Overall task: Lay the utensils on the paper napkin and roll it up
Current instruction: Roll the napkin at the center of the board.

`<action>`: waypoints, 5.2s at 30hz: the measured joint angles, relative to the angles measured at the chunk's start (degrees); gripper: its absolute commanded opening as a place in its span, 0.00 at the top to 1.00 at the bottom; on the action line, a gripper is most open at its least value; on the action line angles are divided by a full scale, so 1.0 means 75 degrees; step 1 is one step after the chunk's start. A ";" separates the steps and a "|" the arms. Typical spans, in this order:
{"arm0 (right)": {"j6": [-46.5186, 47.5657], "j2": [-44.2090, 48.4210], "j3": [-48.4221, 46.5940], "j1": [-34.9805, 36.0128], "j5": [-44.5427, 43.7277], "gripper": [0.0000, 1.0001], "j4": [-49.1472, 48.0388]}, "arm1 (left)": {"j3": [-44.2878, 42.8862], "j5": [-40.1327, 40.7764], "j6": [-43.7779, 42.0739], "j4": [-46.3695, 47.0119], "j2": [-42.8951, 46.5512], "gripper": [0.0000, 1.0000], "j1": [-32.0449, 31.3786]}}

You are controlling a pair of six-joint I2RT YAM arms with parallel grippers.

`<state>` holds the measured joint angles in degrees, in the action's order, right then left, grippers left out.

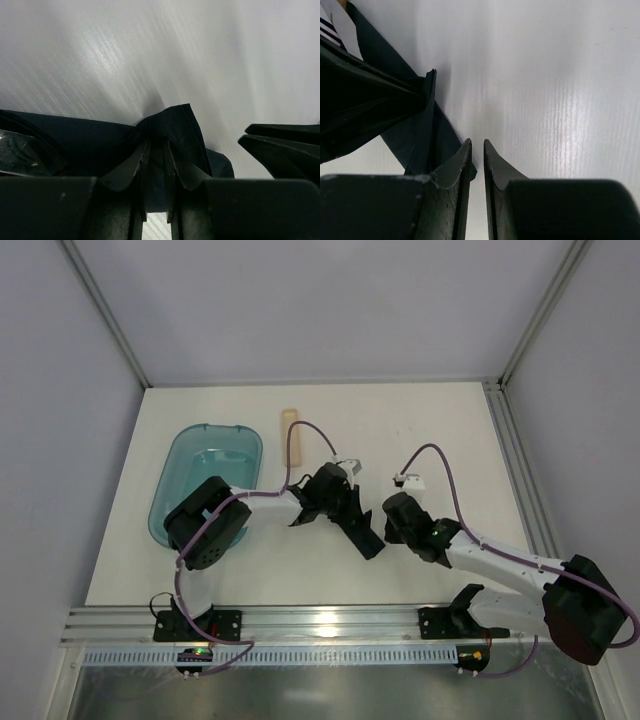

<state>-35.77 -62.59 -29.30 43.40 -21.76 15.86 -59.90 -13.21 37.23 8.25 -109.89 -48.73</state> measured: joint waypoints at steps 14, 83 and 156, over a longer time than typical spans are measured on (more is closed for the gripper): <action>-0.0358 -0.0720 0.0807 -0.0093 0.1163 0.83 -0.1512 | -0.0067 -0.0128 0.0035 0.0015 -0.0067 0.80 0.0000; -0.5193 -0.2060 -0.0152 -0.0970 0.1358 0.66 -0.1699 | 0.0163 -0.0117 0.0172 0.0452 -0.0070 0.80 -0.0050; -0.5135 -0.1125 0.1932 -0.0300 0.0067 0.96 -0.3864 | 0.1521 0.1224 0.0411 0.0015 0.1617 0.82 -0.2011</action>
<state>-74.28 -71.02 -14.81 41.15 -21.26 -13.13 -48.49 -4.03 40.32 8.36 -97.76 -63.81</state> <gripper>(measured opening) 0.039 0.179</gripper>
